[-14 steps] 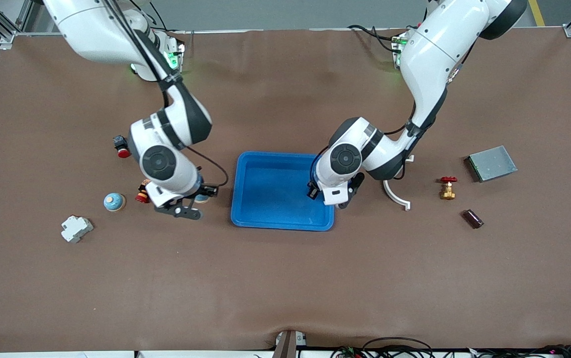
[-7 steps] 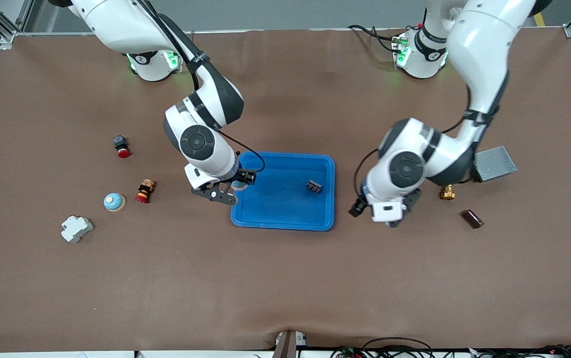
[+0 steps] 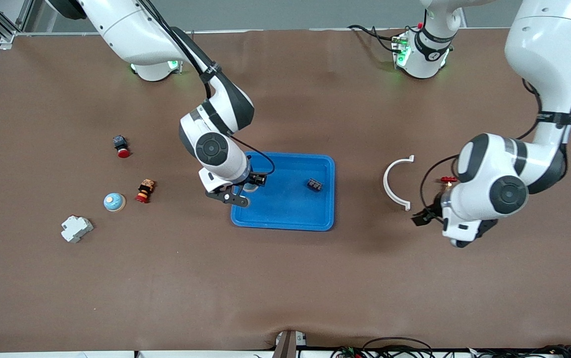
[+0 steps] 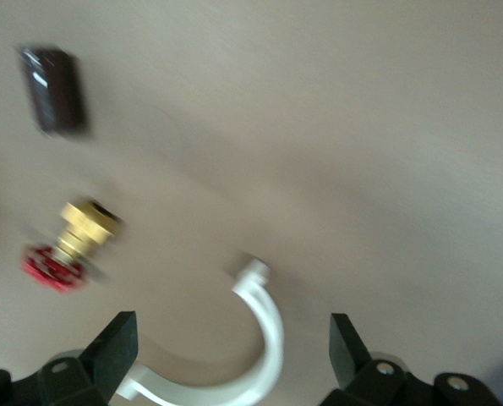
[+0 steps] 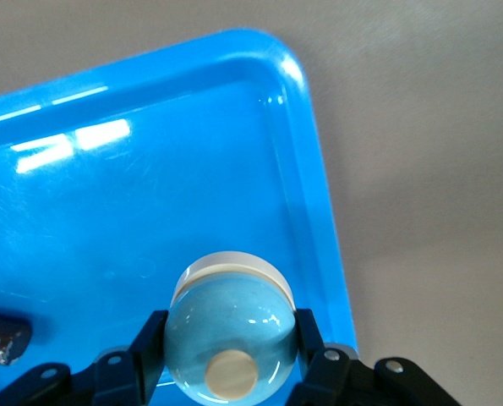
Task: Place electrolytic capacitor and blue bell in tray
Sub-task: 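Grasp another capacitor with the left gripper while the right gripper places the bell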
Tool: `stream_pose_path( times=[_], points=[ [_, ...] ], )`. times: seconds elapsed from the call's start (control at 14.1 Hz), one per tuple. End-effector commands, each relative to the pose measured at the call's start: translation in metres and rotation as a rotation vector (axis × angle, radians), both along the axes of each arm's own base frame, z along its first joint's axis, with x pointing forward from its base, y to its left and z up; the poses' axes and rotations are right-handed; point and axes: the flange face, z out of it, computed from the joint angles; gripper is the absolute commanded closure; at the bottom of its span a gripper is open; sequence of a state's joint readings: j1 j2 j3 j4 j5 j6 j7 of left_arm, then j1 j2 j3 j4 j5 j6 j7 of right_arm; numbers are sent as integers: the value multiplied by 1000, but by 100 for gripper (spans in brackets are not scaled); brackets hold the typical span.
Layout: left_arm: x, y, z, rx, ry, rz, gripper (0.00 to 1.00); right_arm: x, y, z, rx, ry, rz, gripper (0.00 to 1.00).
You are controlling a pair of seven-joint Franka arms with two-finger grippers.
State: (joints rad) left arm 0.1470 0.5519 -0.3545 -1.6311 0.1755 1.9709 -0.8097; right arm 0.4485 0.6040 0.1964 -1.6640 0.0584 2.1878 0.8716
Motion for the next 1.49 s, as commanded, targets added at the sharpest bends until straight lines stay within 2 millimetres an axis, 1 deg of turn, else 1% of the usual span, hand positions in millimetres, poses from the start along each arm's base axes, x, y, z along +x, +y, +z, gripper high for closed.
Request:
stream_pose_path(
  times=[0.0,0.21,0.28,0.35,0.42,0.5,0.57,0.64,0.71,0.78,0.85,0.92,0.99,1.06,1.13,1.2,1.27,1.42],
  points=[
    [-3,25,-6,49,15,-31,0,-2,12,-9,0,8,0,86],
    [2,74,-26,119,18,-12,0,-12,22,-23,-13,19,24,86],
    [3,78,-29,127,12,-15,0,-11,24,-24,-6,8,24,86],
    [2,81,-39,128,7,-20,0,-11,24,-30,-3,4,23,85],
    [2,88,-44,134,-13,-25,0,-10,24,-33,-2,-1,22,85],
    [0,97,-51,142,-37,-31,4,-9,23,-38,0,-4,19,85],
    [-1,102,-57,147,-55,-40,11,-9,23,-40,1,-7,19,85],
    [-3,104,-65,143,-66,-45,13,-9,22,-44,-3,-2,19,85],
    [-6,102,-73,135,-74,-54,13,-8,21,-47,-6,-1,20,85],
    [-13,107,-83,144,-81,-74,13,-9,21,-50,-13,-3,27,84],
    [-20,123,-93,156,-101,-85,13,-9,21,-51,-15,-9,29,84],
    [-29,132,-104,155,-125,-100,14,-9,21,-52,-15,-9,29,84],
    [-34,133,-109,148,-147,-114,13,-9,20,-54,-15,-7,29,82],
    [-35,137,-110,146,-150,-110,13,-9,20,-55,-15,-7,29,79],
    [-36,139,-112,144,-149,-109,13,-9,20,-57,-17,-4,29,78],
    [-36,138,-112,144,-149,-109,21,-9,21,-56,-13,-9,28,78],
    [-36,138,-113,143,-150,-109,43,-9,21,-58,-12,-11,28,77],
    [-36,138,-113,144,-149,-103,71,-9,20,-60,-14,-8,27,74]
  ],
)
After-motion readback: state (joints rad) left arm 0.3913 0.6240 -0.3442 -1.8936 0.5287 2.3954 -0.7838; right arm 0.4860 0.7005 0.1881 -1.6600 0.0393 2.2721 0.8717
